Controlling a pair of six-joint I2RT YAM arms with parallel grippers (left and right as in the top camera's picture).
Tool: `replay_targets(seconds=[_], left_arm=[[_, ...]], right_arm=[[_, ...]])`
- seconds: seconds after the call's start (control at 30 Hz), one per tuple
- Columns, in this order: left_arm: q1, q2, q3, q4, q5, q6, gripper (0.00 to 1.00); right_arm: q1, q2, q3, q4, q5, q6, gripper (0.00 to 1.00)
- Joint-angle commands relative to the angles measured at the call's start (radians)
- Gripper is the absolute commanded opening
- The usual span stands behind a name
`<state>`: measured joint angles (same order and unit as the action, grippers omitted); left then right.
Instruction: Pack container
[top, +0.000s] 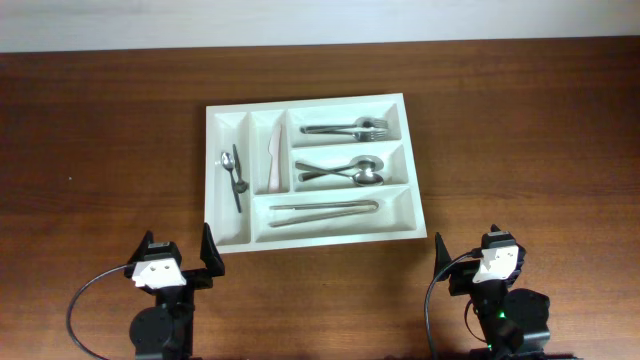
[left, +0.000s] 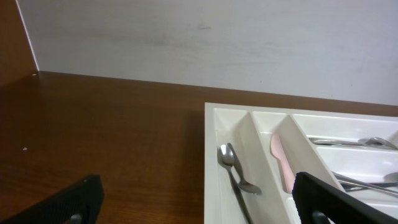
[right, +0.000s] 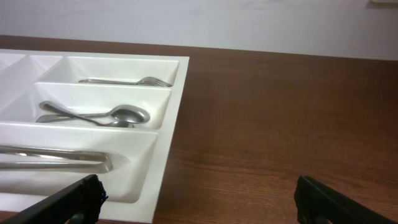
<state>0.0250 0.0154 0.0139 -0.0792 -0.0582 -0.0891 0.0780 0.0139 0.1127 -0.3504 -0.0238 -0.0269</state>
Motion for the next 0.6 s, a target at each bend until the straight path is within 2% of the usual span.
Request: replay_targets(seconds=[0.0,0.57], left_arm=[[0.004,-0.011,-0.005,-0.003,0.018,0.023,0.99],[0.026,-0.011,-0.005,-0.002,0.018,0.023,0.99]], right_arm=[[-0.006,-0.011,-0.007,-0.001,0.012,-0.003,0.99],[-0.006,-0.011,-0.007,-0.001,0.012,-0.003,0.99]])
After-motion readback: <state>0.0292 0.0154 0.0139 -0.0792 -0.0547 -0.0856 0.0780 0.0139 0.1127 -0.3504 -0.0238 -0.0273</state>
